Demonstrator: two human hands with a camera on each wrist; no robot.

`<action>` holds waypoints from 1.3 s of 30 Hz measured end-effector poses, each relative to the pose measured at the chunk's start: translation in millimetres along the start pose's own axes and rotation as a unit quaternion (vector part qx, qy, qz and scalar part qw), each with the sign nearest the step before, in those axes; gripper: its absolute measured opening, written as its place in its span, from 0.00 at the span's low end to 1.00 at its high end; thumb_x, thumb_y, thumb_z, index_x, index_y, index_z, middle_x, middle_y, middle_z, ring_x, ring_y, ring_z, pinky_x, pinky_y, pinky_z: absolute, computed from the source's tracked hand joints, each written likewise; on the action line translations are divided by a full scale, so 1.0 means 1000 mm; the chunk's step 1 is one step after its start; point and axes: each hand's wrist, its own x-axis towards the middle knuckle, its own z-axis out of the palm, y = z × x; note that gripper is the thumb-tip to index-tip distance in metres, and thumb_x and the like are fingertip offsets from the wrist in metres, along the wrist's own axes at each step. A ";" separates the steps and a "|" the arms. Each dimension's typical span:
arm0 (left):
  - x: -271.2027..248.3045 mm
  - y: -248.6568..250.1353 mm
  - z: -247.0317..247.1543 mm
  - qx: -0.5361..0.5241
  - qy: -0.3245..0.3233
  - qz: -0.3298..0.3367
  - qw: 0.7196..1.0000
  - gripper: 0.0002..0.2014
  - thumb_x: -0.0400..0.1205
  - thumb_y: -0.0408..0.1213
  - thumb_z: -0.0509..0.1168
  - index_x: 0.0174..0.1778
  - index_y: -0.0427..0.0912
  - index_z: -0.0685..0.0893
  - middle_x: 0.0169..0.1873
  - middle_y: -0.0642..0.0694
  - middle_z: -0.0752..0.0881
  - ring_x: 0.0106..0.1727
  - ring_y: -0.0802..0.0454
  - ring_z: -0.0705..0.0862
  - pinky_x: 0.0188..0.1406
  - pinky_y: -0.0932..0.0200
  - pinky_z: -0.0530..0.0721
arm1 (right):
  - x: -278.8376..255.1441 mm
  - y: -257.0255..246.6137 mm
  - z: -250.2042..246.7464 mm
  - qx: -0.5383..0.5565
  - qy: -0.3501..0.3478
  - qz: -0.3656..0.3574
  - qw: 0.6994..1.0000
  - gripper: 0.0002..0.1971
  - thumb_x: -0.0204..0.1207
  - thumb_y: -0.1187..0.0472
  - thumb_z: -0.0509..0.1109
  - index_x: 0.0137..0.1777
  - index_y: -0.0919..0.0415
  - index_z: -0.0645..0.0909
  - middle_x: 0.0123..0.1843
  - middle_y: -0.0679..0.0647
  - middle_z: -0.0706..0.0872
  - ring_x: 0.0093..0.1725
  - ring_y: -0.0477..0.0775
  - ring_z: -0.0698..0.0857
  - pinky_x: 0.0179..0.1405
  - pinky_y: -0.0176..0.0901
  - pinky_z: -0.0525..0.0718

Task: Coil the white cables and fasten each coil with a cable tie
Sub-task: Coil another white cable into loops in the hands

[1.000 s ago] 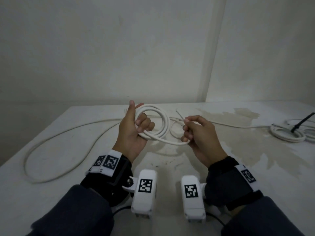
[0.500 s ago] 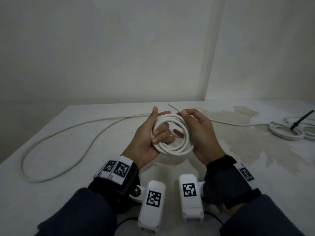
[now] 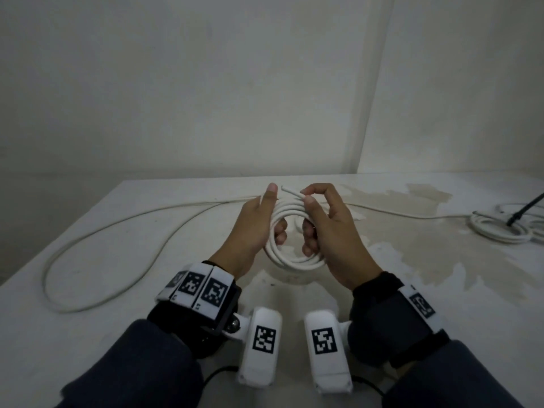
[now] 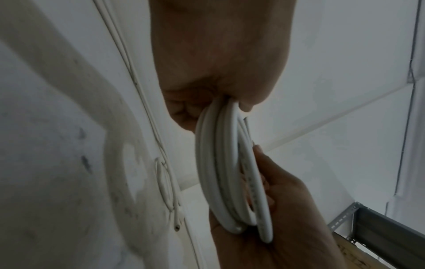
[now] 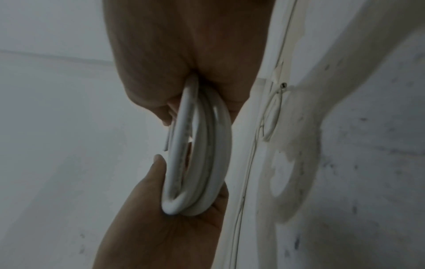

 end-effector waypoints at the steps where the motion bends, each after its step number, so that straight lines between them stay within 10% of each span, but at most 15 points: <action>1: 0.000 0.000 0.001 0.032 0.013 0.005 0.999 0.28 0.88 0.53 0.48 0.39 0.36 0.83 0.21 0.46 0.80 0.20 0.55 0.78 0.21 0.67 0.74 | 0.000 0.000 0.000 0.022 0.003 0.007 1.000 0.05 0.87 0.59 0.58 0.52 0.55 0.75 0.19 0.47 0.68 0.17 0.46 0.65 0.17 0.36 0.69; 7: 0.002 -0.003 0.005 -0.051 0.088 -0.120 0.988 0.28 0.83 0.63 0.53 0.49 0.39 0.81 0.36 0.44 0.81 0.32 0.51 0.78 0.34 0.58 0.78 | 0.007 0.003 -0.003 0.147 0.176 0.032 0.973 0.07 0.87 0.61 0.59 0.47 0.57 0.76 0.17 0.45 0.66 0.16 0.43 0.63 0.15 0.32 0.67; 13: -0.015 0.000 0.027 -0.282 -0.033 -0.228 0.931 0.06 0.86 0.32 0.59 0.51 0.33 0.78 0.39 0.38 0.82 0.39 0.47 0.83 0.39 0.56 0.87 | 0.011 0.005 -0.020 0.238 0.377 0.033 0.894 0.08 0.86 0.62 0.59 0.45 0.54 0.74 0.24 0.53 0.67 0.21 0.48 0.65 0.17 0.34 0.71; 24: -0.010 -0.004 0.030 -0.243 -0.050 -0.122 0.961 0.11 0.88 0.29 0.53 0.49 0.33 0.80 0.22 0.48 0.73 0.23 0.56 0.79 0.31 0.62 0.86 | 0.017 -0.001 -0.043 0.424 0.346 0.097 0.831 0.05 0.86 0.62 0.57 0.56 0.57 0.73 0.25 0.51 0.69 0.15 0.45 0.66 0.18 0.30 0.73; 34: 0.000 0.000 0.012 -0.200 0.094 0.018 0.975 0.11 0.88 0.32 0.55 0.43 0.41 0.80 0.30 0.48 0.80 0.34 0.55 0.80 0.42 0.60 0.83 | 0.014 -0.002 -0.021 0.205 0.160 0.062 0.964 0.07 0.87 0.61 0.57 0.49 0.56 0.75 0.31 0.57 0.74 0.17 0.47 0.70 0.19 0.38 0.76; 39: -0.006 0.001 0.018 -0.249 -0.001 -0.038 0.968 0.12 0.89 0.37 0.52 0.45 0.43 0.78 0.42 0.44 0.86 0.48 0.46 0.86 0.45 0.50 0.87 | 0.011 0.001 -0.020 0.156 0.115 0.054 0.980 0.08 0.87 0.61 0.57 0.49 0.55 0.75 0.32 0.56 0.75 0.17 0.47 0.68 0.19 0.37 0.71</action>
